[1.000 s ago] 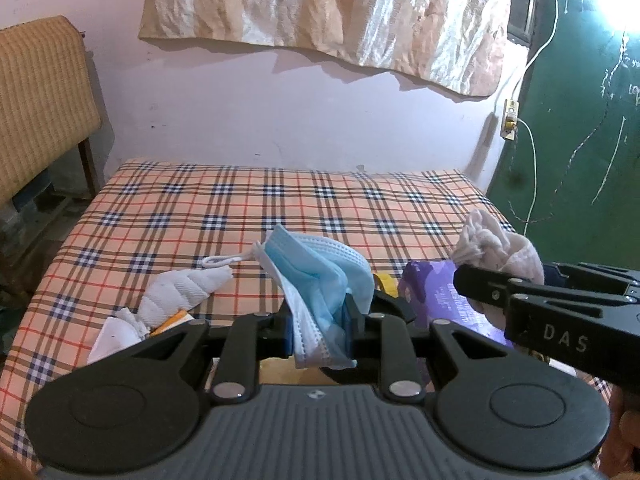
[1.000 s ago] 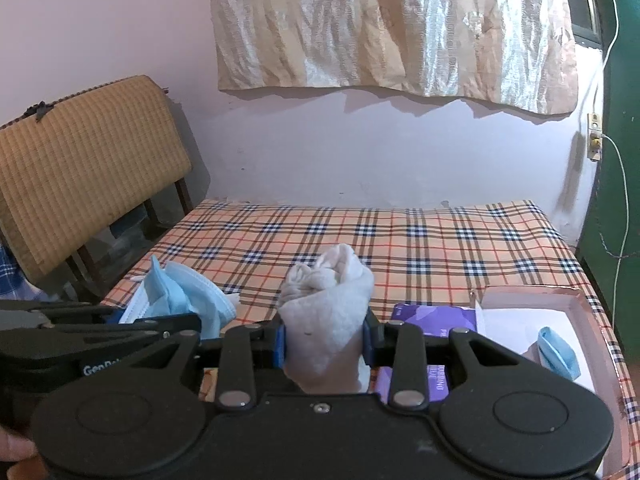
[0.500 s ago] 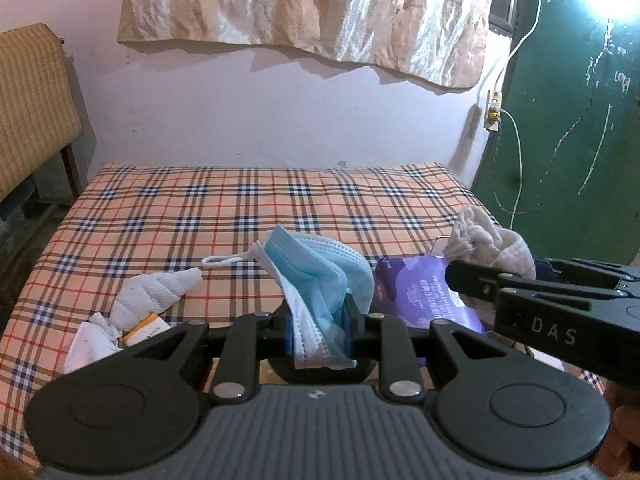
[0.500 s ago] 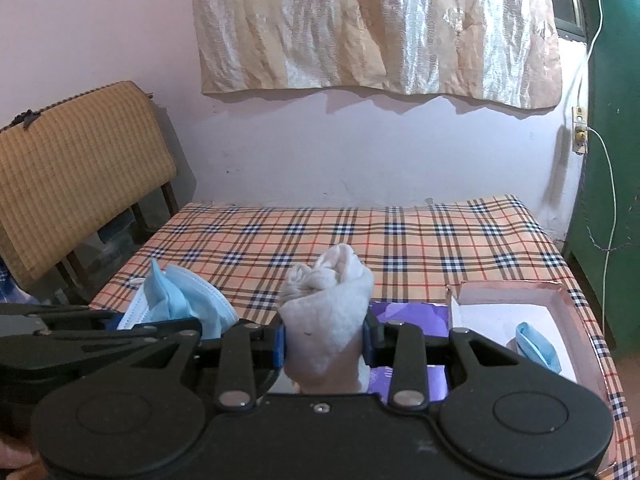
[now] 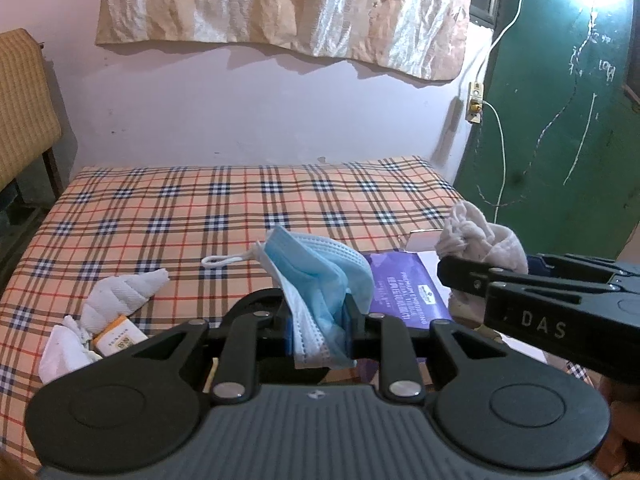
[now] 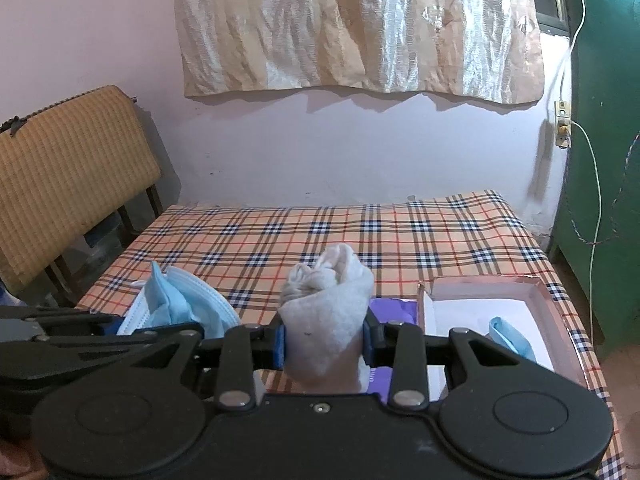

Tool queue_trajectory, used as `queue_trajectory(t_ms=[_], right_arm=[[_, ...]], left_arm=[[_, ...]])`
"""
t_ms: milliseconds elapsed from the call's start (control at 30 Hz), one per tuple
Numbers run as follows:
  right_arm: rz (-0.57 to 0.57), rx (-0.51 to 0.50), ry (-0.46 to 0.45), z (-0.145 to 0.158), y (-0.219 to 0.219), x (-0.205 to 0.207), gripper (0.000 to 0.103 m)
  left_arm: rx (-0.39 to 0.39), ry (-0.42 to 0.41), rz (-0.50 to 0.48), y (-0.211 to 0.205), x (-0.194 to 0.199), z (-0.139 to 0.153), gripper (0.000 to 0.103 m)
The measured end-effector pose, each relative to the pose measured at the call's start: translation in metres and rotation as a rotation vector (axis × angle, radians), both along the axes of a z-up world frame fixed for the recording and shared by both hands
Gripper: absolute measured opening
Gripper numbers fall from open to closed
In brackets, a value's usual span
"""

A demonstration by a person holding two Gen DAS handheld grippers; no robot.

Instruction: Organize soft objects

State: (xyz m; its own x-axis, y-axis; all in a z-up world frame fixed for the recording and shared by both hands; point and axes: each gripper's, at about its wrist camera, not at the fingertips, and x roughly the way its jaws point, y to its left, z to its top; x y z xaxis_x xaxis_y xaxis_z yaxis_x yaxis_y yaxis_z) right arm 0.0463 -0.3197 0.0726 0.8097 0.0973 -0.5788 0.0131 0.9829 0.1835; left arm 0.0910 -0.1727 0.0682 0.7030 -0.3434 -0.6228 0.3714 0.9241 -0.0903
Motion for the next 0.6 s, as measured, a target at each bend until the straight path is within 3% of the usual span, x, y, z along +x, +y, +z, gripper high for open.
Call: queue_trajectory(t_ms=[600], right_arm=[[-0.045, -0.001, 0.010, -0.005, -0.026, -0.005, 0.042]], left_arm=[[-0.003, 0.009, -0.055, -0.030, -0.002, -0.004, 0.025]])
